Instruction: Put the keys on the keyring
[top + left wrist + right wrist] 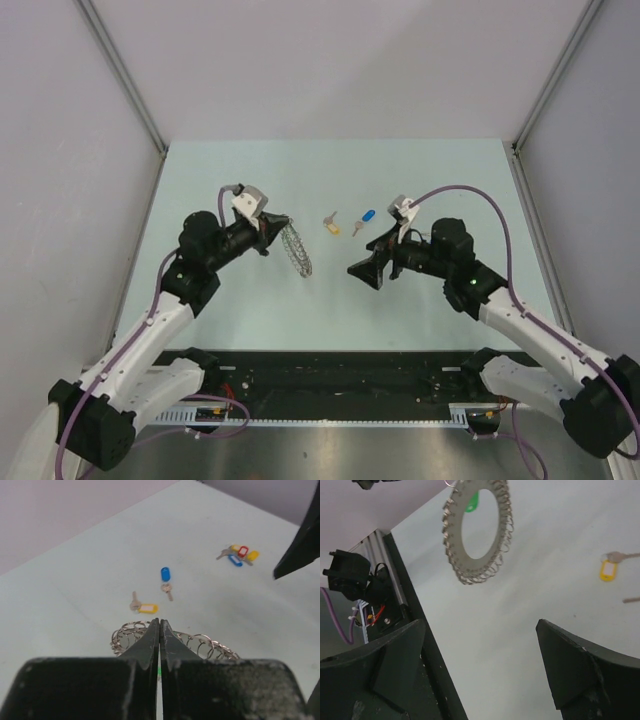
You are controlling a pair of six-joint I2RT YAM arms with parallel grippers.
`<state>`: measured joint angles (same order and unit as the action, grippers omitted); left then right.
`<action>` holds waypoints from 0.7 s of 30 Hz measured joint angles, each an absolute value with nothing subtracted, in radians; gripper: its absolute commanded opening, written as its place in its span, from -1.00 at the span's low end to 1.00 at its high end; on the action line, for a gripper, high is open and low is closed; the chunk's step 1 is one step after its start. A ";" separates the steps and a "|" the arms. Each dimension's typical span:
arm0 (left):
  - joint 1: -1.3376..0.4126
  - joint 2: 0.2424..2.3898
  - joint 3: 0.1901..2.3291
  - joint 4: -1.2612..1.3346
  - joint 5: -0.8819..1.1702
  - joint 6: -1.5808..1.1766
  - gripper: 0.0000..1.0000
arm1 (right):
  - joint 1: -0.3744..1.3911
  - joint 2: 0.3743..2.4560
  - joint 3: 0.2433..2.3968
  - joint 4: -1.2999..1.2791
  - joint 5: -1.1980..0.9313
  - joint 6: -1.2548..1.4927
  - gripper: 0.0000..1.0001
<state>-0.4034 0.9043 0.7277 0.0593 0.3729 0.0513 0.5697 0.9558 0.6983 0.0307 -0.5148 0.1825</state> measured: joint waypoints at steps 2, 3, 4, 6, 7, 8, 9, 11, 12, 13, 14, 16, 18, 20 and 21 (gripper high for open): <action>-0.414 0.905 0.705 0.111 0.404 0.020 -0.99 | 0.608 1.001 0.698 0.085 -0.525 0.180 0.92; -0.422 0.905 0.692 0.139 0.416 0.002 -1.00 | 0.623 1.023 0.698 0.117 -0.530 0.179 0.90; -0.430 0.905 0.678 0.166 0.426 -0.012 -0.99 | 0.631 1.037 0.698 0.139 -0.533 0.179 0.88; -0.448 0.908 0.645 0.228 0.440 -0.047 -0.99 | 0.646 1.065 0.698 0.189 -0.538 0.179 0.86; -0.457 0.912 0.629 0.260 0.447 -0.062 -0.99 | 0.654 1.077 0.699 0.216 -0.539 0.179 0.84; -0.466 0.918 0.615 0.287 0.452 -0.075 -0.99 | 0.661 1.089 0.698 0.239 -0.539 0.179 0.83; -0.473 0.924 0.603 0.310 0.456 -0.085 -0.99 | 0.670 1.100 0.698 0.260 -0.540 0.179 0.81; -0.487 0.941 0.583 0.359 0.467 -0.107 -0.99 | 0.685 1.119 0.699 0.300 -0.539 0.179 0.63; -0.493 0.950 0.577 0.381 0.475 -0.116 -0.99 | 0.689 1.124 0.699 0.313 -0.539 0.178 0.57; -0.497 0.957 0.570 0.403 0.481 -0.124 -0.99 | 0.691 1.129 0.699 0.326 -0.540 0.177 0.48; -0.499 0.967 0.561 0.440 0.495 -0.137 -0.99 | 0.690 1.133 0.699 0.339 -0.540 0.175 0.44; -0.505 0.980 0.551 0.484 0.513 -0.156 -0.99 | 0.676 1.142 0.699 0.364 -0.550 0.172 0.29; -0.509 0.996 0.539 0.542 0.536 -0.178 -0.99 | 0.653 1.152 0.698 0.390 -0.574 0.173 0.24; -0.516 1.010 0.527 0.589 0.554 -0.195 -0.99 | 0.627 1.161 0.698 0.426 -0.611 0.181 0.14; -0.522 1.017 0.521 0.612 0.560 -0.203 -0.99 | 0.616 1.166 0.698 0.448 -0.630 0.184 0.11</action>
